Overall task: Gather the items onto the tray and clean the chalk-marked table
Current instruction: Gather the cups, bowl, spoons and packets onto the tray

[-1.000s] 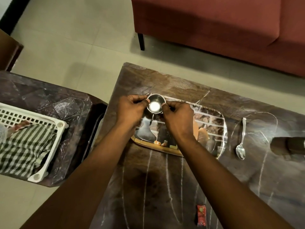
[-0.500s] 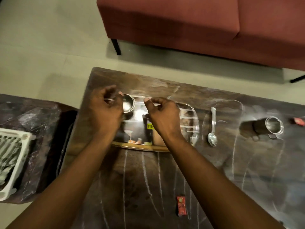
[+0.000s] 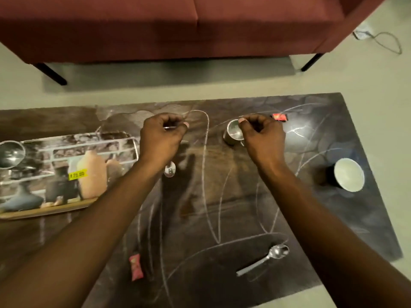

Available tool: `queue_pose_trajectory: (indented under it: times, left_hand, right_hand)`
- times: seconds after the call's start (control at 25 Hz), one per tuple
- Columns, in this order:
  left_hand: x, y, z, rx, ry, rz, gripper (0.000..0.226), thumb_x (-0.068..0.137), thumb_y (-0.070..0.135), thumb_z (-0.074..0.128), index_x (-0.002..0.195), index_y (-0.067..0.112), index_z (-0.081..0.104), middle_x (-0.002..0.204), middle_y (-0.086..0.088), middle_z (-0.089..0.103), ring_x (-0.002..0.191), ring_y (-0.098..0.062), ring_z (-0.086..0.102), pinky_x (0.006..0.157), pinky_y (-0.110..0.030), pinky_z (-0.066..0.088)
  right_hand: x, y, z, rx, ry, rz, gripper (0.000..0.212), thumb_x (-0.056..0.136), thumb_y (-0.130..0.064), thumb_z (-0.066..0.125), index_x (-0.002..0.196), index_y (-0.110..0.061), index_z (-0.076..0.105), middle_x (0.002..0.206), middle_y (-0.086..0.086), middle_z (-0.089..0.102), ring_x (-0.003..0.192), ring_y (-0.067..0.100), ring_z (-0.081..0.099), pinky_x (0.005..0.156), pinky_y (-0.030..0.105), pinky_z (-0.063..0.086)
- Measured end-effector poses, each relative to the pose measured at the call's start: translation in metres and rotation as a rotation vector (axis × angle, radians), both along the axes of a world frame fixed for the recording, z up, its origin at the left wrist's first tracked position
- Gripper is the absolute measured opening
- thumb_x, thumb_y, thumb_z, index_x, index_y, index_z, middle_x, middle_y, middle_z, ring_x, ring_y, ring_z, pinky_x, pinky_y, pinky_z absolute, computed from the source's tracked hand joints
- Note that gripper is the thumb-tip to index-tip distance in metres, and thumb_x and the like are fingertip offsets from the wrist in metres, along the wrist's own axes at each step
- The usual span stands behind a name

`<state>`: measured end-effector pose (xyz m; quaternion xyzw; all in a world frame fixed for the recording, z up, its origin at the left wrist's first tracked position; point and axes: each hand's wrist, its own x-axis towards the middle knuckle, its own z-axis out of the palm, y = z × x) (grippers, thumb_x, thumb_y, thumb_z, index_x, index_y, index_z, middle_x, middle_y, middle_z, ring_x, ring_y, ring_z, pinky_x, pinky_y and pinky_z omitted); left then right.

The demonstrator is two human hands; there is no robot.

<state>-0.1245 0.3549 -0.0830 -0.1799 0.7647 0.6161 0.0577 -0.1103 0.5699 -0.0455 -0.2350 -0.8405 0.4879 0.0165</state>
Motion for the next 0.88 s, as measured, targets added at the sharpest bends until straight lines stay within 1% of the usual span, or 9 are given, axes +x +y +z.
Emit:
queue_pose_trajectory:
  times: [0.08,0.12,0.2,0.24,0.36,0.52,0.6,0.72,0.88]
  left_hand:
    - [-0.003,0.036,-0.013,0.099,-0.091,0.044,0.026,0.080,0.028,0.084,0.105,0.021,0.081,0.098,0.000,0.081,0.097,-0.022,0.078,0.101,-0.052,0.063]
    - [-0.004,0.054,-0.018,0.137,-0.129,0.059,0.029,0.083,0.023,0.085,0.111,0.016,0.080,0.102,-0.003,0.081,0.100,-0.024,0.079,0.100,-0.048,0.064]
    - [-0.008,0.089,-0.029,0.191,-0.200,0.079,0.034,0.090,0.014,0.084,0.122,0.008,0.076,0.109,-0.008,0.080,0.100,-0.026,0.077,0.089,-0.037,0.065]
    - [-0.010,0.103,-0.034,0.206,-0.227,0.086,0.035,0.090,0.013,0.084,0.123,0.008,0.075,0.110,-0.009,0.080,0.100,-0.026,0.077,0.087,-0.037,0.065]
    - [-0.015,0.132,-0.048,0.200,-0.257,0.085,0.033,0.088,0.014,0.086,0.119,0.016,0.079,0.105,-0.002,0.083,0.101,-0.021,0.080,0.098,-0.043,0.065]
    - [-0.014,0.147,-0.059,0.137,-0.228,0.155,0.033,0.084,0.013,0.083,0.116,0.017,0.083,0.100,0.001,0.086,0.094,-0.016,0.082,0.096,-0.045,0.066]
    - [-0.013,0.149,-0.065,0.137,-0.215,0.187,0.036,0.080,0.013,0.080,0.115,0.017,0.084,0.100,0.001,0.086,0.095,-0.015,0.083,0.096,-0.045,0.066]
    - [-0.012,0.150,-0.070,0.150,-0.205,0.219,0.032,0.085,0.007,0.078,0.115,0.016,0.085,0.103,0.000,0.087,0.098,-0.016,0.083,0.096,-0.046,0.066]
    - [-0.010,0.134,-0.058,0.127,-0.162,0.232,0.026,0.090,0.009,0.076,0.113,0.018,0.085,0.104,0.002,0.086,0.098,-0.015,0.082,0.096,-0.046,0.066]
  right_hand:
    - [-0.005,0.034,-0.010,0.003,-0.022,0.005,0.018,0.099,-0.022,0.073,0.114,-0.014,0.080,0.094,-0.011,0.078,0.085,-0.003,0.070,0.089,0.028,0.058]
    - [-0.009,0.048,-0.016,-0.008,-0.049,0.027,0.023,0.099,-0.023,0.073,0.119,-0.014,0.079,0.100,-0.009,0.078,0.091,-0.001,0.070,0.092,0.027,0.057]
    - [-0.017,0.071,-0.030,-0.032,-0.115,0.104,0.035,0.100,-0.026,0.074,0.133,-0.014,0.073,0.122,-0.003,0.077,0.108,0.006,0.071,0.104,0.032,0.056]
    - [-0.021,0.078,-0.037,-0.041,-0.143,0.146,0.040,0.100,-0.027,0.073,0.138,-0.014,0.070,0.131,0.000,0.075,0.115,0.008,0.069,0.108,0.034,0.055]
    - [-0.036,0.087,-0.055,-0.057,-0.171,0.267,0.043,0.104,-0.026,0.068,0.145,-0.014,0.064,0.142,0.003,0.069,0.124,0.011,0.066,0.110,0.038,0.055]
    - [-0.050,0.085,-0.077,-0.114,-0.189,0.345,0.030,0.105,-0.019,0.064,0.132,-0.015,0.075,0.119,0.001,0.080,0.106,0.014,0.077,0.098,0.044,0.063]
    - [-0.053,0.084,-0.084,-0.113,-0.205,0.336,0.025,0.105,-0.017,0.063,0.125,-0.017,0.079,0.110,0.000,0.083,0.098,0.016,0.079,0.093,0.045,0.065]
    - [-0.055,0.082,-0.089,-0.136,-0.207,0.291,0.021,0.103,-0.013,0.065,0.114,-0.018,0.083,0.099,0.001,0.084,0.091,0.018,0.081,0.087,0.048,0.067]
    - [-0.048,0.063,-0.080,-0.096,-0.159,0.270,0.021,0.096,-0.010,0.069,0.105,-0.020,0.085,0.092,-0.004,0.084,0.088,0.015,0.081,0.088,0.049,0.066]
